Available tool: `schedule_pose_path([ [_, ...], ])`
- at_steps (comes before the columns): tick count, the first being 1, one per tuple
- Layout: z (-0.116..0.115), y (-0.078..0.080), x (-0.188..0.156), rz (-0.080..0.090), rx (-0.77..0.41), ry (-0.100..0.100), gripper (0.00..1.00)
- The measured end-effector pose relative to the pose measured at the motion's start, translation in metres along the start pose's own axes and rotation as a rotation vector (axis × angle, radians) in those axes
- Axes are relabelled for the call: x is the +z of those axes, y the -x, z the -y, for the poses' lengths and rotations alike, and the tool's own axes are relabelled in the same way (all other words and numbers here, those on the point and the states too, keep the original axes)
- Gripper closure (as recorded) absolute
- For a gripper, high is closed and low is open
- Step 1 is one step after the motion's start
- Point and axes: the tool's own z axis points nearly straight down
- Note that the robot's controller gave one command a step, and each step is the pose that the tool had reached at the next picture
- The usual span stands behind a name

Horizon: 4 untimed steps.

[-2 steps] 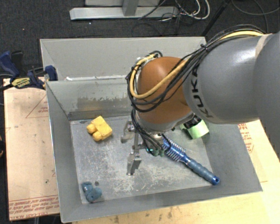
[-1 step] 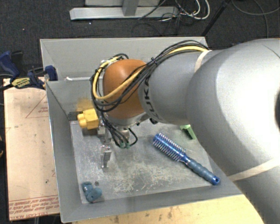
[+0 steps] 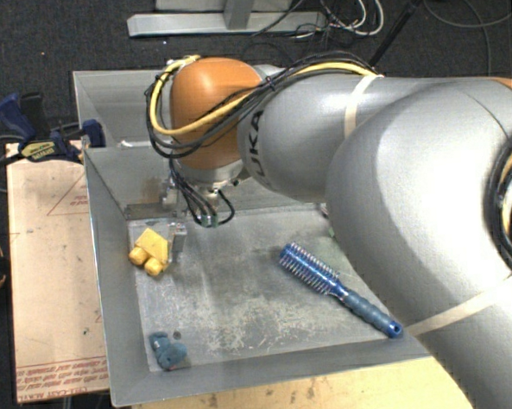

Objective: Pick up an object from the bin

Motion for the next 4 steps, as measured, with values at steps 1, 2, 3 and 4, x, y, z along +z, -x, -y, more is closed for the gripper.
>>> schedule_pose_path([
  [1,-0.044,-0.018,-0.001,-0.007,-0.316,0.0,0.0],
  [2,-0.045,-0.008,0.029,-0.003,-0.491,0.001,0.0],
  [3,-0.045,-0.007,0.027,-0.005,-0.489,0.001,0.0],
  [4,-0.046,-0.006,0.026,-0.002,-0.488,0.003,1.0],
])
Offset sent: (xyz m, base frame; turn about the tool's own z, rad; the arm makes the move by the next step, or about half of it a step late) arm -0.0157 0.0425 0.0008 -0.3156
